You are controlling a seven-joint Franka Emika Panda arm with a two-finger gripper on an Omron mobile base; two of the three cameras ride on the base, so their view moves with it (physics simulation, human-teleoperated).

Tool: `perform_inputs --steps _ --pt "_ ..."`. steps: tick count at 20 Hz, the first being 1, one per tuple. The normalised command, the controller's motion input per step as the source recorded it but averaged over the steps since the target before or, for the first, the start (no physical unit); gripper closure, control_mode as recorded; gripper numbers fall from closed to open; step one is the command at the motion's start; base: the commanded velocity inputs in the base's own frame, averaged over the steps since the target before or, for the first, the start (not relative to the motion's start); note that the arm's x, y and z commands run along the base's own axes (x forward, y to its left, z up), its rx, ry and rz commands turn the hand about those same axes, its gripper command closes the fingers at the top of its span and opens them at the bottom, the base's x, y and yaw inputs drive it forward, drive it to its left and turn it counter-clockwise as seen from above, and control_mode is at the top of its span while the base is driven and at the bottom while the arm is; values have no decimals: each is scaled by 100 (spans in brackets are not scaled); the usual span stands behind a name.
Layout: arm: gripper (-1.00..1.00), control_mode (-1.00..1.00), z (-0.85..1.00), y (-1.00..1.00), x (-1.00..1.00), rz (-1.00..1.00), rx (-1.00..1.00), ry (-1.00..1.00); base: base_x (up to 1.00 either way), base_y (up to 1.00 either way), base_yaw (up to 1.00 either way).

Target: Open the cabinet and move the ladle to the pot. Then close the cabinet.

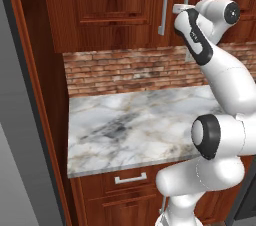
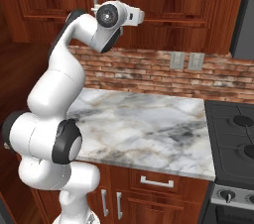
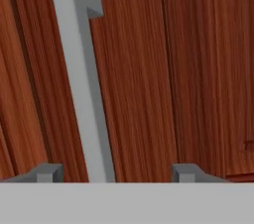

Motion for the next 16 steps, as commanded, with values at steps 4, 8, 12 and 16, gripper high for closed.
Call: perform_inputs --steps 4,8,12,16 --pt "-100 -100 0 0 1 0 0 0 0 0 0" --pt "100 -100 0 0 0 0 0 0 0 0 0" --pt "100 -100 0 0 0 0 0 0 0 0 0" --pt "100 -100 0 0 0 0 0 0 0 0 0"
